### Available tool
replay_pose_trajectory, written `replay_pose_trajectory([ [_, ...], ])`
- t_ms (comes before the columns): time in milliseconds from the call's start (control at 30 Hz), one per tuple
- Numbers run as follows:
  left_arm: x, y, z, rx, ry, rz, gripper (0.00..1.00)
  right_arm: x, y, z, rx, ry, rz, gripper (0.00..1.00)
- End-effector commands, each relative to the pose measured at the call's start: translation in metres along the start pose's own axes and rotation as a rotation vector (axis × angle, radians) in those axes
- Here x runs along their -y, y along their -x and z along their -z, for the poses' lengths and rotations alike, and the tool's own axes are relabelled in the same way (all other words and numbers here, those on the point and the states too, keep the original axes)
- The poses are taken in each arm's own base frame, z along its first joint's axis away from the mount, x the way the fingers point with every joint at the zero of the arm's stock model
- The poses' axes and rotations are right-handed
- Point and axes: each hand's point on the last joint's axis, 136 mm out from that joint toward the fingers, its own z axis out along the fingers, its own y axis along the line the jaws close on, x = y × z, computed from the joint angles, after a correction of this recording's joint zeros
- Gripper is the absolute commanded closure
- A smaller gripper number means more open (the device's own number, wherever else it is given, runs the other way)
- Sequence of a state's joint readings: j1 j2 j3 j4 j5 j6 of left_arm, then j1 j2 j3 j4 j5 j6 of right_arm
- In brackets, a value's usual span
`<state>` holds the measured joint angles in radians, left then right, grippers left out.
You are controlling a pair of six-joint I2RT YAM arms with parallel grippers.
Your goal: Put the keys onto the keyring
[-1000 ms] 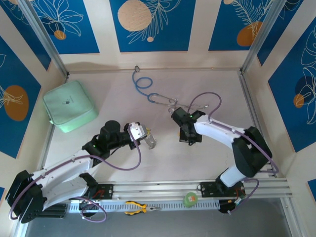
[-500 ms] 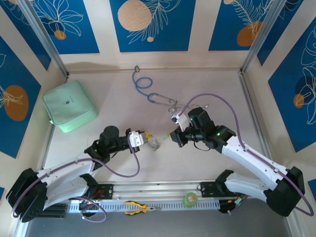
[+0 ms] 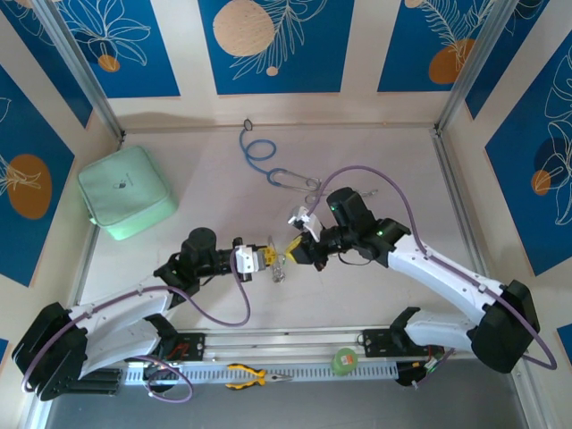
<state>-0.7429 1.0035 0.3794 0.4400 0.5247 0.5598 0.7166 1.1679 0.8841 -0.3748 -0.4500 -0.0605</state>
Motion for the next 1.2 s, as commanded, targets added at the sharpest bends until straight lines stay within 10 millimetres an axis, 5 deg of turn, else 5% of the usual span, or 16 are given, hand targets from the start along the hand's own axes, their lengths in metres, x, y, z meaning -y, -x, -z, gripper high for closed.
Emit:
replay_pose_trajectory([
  [0, 0.009, 0.011, 0.001, 0.05, -0.039, -0.04, 1.0, -0.014, 0.008, 0.0, -0.008, 0.071, 0.02, 1.0],
  [400, 0.004, 0.009, 0.001, 0.035, -0.015, -0.042, 1.0, -0.005, -0.013, 0.0, -0.126, 0.042, -0.009, 1.0],
  [1167, 0.005, 0.01, 0.0, 0.044, -0.022, -0.034, 1.0, 0.012, 0.0, -0.014, -0.111, -0.001, -0.02, 1.0],
])
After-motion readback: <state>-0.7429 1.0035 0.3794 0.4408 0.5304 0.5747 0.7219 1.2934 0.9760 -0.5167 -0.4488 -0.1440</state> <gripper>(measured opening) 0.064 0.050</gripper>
